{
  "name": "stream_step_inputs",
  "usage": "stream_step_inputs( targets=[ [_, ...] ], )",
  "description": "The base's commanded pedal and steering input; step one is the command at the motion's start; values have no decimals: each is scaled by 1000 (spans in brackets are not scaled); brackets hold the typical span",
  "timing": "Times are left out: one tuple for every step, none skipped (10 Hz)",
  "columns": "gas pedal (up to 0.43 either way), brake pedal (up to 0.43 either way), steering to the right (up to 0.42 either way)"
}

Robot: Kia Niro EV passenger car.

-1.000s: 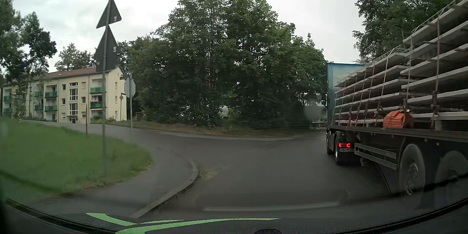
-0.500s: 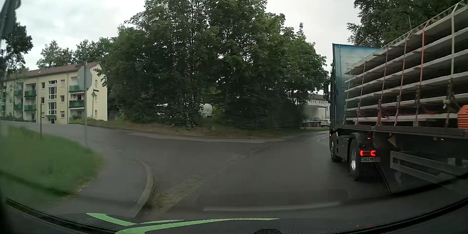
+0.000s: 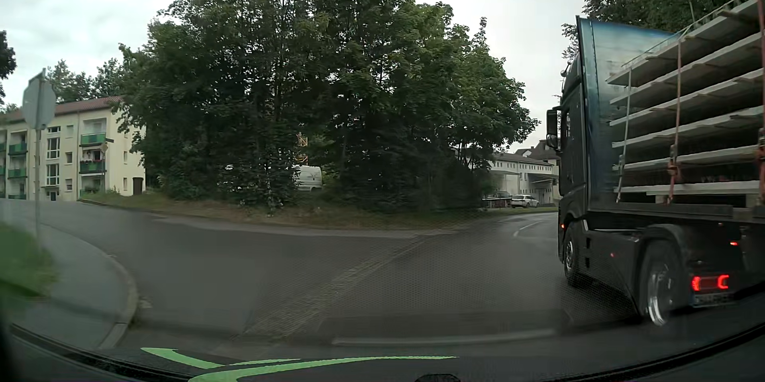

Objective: Follow the waypoints while adhering to traffic rules and regulations

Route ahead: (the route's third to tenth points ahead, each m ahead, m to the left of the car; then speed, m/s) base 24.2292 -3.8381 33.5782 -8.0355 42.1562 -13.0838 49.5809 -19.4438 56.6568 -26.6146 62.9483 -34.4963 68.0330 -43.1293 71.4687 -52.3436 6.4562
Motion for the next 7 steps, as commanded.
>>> stream_step_inputs(
  targets=[
    [67, 0, 53],
    [67, 0, 53],
    [67, 0, 53],
    [67, 0, 53],
    [67, 0, 53],
    [67, 0, 53],
    [67, 0, 53]
  ],
)
